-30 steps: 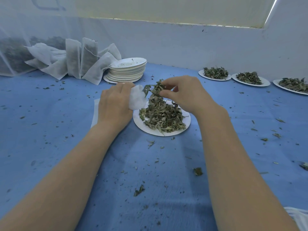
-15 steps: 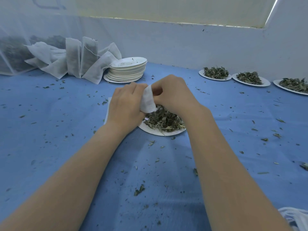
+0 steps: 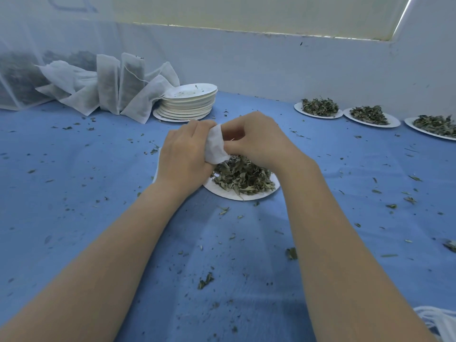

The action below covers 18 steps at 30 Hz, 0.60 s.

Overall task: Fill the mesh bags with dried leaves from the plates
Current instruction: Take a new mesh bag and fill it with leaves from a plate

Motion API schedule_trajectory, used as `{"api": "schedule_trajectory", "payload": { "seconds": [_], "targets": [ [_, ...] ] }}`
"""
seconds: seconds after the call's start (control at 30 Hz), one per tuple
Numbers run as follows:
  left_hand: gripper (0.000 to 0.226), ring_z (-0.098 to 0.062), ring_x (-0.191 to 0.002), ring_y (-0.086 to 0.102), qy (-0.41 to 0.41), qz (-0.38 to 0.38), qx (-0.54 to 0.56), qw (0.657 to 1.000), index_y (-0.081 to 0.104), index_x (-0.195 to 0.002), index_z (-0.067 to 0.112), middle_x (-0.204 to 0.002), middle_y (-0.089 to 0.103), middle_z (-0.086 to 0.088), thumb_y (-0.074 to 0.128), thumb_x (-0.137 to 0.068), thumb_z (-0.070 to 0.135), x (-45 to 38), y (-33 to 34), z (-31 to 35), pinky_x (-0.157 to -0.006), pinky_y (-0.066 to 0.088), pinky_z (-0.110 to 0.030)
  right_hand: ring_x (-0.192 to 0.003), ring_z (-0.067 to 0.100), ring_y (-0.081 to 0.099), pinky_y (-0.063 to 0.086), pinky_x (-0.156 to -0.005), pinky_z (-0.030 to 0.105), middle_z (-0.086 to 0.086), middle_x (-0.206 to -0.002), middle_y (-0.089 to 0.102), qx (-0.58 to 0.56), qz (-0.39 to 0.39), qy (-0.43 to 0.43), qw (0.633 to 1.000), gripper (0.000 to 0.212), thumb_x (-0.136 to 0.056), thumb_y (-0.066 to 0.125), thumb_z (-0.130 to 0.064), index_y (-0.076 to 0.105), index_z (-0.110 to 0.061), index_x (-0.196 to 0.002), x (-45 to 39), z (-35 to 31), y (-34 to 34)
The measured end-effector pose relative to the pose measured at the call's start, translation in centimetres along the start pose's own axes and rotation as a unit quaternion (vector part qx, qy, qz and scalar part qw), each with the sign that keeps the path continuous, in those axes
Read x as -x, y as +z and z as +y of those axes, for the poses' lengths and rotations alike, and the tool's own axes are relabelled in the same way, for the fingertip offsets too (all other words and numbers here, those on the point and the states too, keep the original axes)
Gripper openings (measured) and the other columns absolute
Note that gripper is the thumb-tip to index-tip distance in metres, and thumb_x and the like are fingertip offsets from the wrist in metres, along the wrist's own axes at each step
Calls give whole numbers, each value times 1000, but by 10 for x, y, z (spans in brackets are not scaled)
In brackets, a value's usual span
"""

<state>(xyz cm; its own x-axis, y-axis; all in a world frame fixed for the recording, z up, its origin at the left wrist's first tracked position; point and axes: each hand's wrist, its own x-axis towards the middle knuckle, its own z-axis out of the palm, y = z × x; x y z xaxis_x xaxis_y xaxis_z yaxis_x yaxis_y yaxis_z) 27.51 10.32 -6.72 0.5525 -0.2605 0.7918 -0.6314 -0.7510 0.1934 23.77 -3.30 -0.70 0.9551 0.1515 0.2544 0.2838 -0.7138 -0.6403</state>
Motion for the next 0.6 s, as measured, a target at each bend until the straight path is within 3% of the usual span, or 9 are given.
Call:
{"api": "schedule_trajectory", "payload": {
  "seconds": [0.07, 0.1, 0.23, 0.3, 0.37, 0.43, 0.47, 0.53, 0.6],
  "targets": [
    [41, -36, -74, 60, 5, -2, 11, 1000, 61, -103, -3, -88, 64, -18, 74, -69, 15, -1, 0, 1, -71, 44, -42, -57, 12, 42, 33, -48, 13, 8, -70, 60, 52, 7, 8, 999, 16, -81, 58, -9, 73, -7, -86, -4, -3, 5],
    [42, -36, -73, 60, 5, -1, 16, 1000, 61, -104, -3, -88, 64, -18, 74, -68, 14, -1, 0, 2, -71, 44, -42, -55, 11, 36, 30, -46, 15, 8, -68, 54, 65, 4, 7, 998, 17, -81, 56, -7, 71, -3, -85, -5, -4, 6],
    [43, -36, -73, 60, 8, 3, 26, 1000, 61, -103, -5, -88, 64, -18, 68, -64, 14, -1, -1, 4, -70, 42, -38, -48, 8, 29, 26, -45, 17, 0, -57, 39, 51, -5, -4, 999, 16, -83, 52, -5, 62, 5, -77, -5, -6, 7],
    [45, -36, -74, 61, 5, 9, 20, 1000, 61, -103, -4, -89, 64, -18, 67, -64, 17, -1, -2, 4, -68, 40, -36, -51, 6, 33, 28, -49, 16, 3, -58, 45, 16, -31, -17, 999, 19, -88, 51, -8, 63, 5, -81, -2, -7, 4],
    [42, -37, -74, 62, 13, 20, 1, 1000, 61, -102, -5, -89, 65, -19, 64, -71, 22, -2, -2, 2, -67, 44, -38, -68, 14, 52, 43, -68, 24, 12, -79, 65, -24, -53, -26, 998, 19, -90, 52, -11, 69, -3, -91, 2, -6, 1],
    [38, -37, -75, 61, 8, 18, -19, 1000, 61, -102, -4, -89, 64, -19, 59, -76, 24, -1, -3, -2, -67, 45, -41, -91, 14, 64, 49, -88, 29, 3, -96, 72, -64, -22, -3, 998, 20, -88, 55, -11, 73, -20, -95, 4, -1, -6],
    [35, -38, -76, 61, 0, 11, -25, 1000, 61, -103, -3, -89, 64, -19, 63, -75, 19, -1, -2, -4, -68, 44, -42, -95, 9, 64, 49, -89, 26, -4, -97, 72, -65, 5, 16, 998, 21, -87, 58, -13, 73, -26, -96, 4, 3, -9],
    [40, -39, -81, 60, -13, -6, -31, 999, 60, -106, -1, -94, 63, -19, 70, -69, 7, -1, -1, -7, -71, 43, -43, -91, 4, 60, 48, -74, 18, -14, -90, 67, 17, 36, 60, 997, 17, -83, 64, -24, 72, -31, -95, 4, 9, -15],
    [44, -40, -83, 59, -16, -17, -36, 999, 59, -108, -1, -96, 63, -19, 70, -66, 1, -1, -1, -9, -73, 42, -43, -90, 7, 55, 41, -67, 22, -18, -82, 56, 117, 5, 105, 988, 21, -78, 69, -37, 70, -33, -99, 3, 15, -17]
  ]
}}
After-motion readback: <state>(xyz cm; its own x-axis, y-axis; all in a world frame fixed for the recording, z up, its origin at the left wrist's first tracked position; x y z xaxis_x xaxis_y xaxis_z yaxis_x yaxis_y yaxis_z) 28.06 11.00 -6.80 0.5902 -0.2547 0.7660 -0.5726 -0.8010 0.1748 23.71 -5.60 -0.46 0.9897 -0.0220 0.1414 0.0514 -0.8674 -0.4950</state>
